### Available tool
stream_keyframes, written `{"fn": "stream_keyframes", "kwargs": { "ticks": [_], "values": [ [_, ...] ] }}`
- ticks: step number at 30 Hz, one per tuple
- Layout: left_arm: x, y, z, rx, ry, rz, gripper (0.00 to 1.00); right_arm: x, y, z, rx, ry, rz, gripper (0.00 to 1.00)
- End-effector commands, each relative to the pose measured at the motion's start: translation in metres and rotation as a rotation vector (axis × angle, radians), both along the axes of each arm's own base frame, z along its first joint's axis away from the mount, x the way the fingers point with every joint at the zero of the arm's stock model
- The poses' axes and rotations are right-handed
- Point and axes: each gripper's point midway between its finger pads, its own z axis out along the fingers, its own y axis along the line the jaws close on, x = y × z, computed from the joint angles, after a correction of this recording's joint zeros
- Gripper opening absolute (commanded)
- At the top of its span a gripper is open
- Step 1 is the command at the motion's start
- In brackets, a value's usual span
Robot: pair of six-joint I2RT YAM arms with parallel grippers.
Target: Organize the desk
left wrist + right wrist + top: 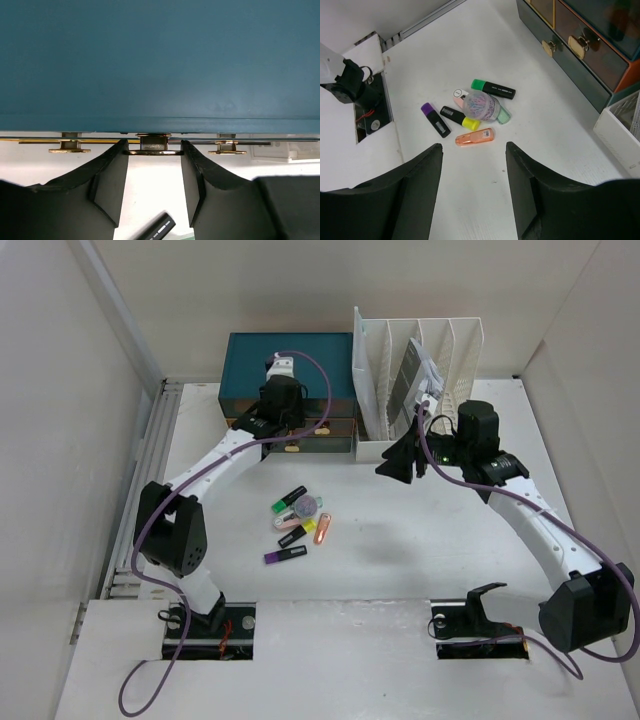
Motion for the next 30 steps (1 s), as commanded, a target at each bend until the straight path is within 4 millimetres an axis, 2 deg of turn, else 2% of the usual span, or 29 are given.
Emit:
{"fn": "stream_keyframes", "kwargs": {
  "ticks": [1,2,4,5,13,14,17,18,19,23,24,26,28,29,30],
  "values": [
    [0.0,0.001,0.034,-0.04,-0.087,0.03,0.34,-0.003,0.006,0.009,0.024,-0.05,0.044,0.59],
    [-0.005,0.004,0.028,-0.034,-0.075,0.03,0.34,-0.004,0.006,0.009,0.027,-0.049,0.052,0.59],
    [-0.014,0.004,0.03,-0.033,-0.081,0.025,0.34,-0.004,0.006,0.009,0.027,-0.049,0.052,0.59],
    [-0.022,0.0,0.023,-0.033,-0.066,0.016,0.34,-0.004,0.006,0.009,0.025,-0.058,0.054,0.59],
    [-0.065,0.0,0.013,-0.03,-0.03,-0.009,0.34,-0.007,0.006,0.012,0.03,-0.066,0.063,0.59],
    [-0.066,0.0,0.009,-0.033,-0.021,-0.005,0.34,-0.007,0.006,0.012,0.03,-0.066,0.063,0.59],
    [-0.074,0.003,0.014,-0.037,-0.035,-0.006,0.36,-0.007,0.006,0.012,0.03,-0.066,0.063,0.59],
    [-0.078,0.005,0.011,-0.039,-0.026,-0.002,0.41,-0.007,0.006,0.012,0.03,-0.066,0.063,0.59],
    [-0.078,0.005,0.011,-0.039,-0.026,-0.002,0.55,-0.007,0.006,0.012,0.03,-0.066,0.063,0.59],
    [-0.082,0.009,0.015,-0.041,-0.027,0.012,0.81,-0.008,0.006,0.015,0.033,-0.075,0.063,0.59],
    [-0.085,0.011,0.011,-0.029,-0.008,0.012,0.94,-0.008,0.006,0.015,0.03,-0.083,0.065,0.59],
    [-0.089,0.009,0.027,-0.054,-0.028,0.007,1.0,-0.006,0.004,0.012,0.012,-0.104,0.061,0.59],
    [-0.094,0.006,0.039,-0.076,-0.048,0.0,1.0,-0.001,0.002,0.004,-0.02,-0.124,0.055,0.6],
    [-0.101,0.003,0.052,-0.104,-0.074,-0.025,1.0,-0.003,0.001,0.003,-0.037,-0.134,0.064,0.62],
    [-0.105,0.005,0.058,-0.118,-0.08,-0.02,1.0,-0.003,0.003,-0.003,-0.068,-0.184,0.099,0.67]
  ]
}}
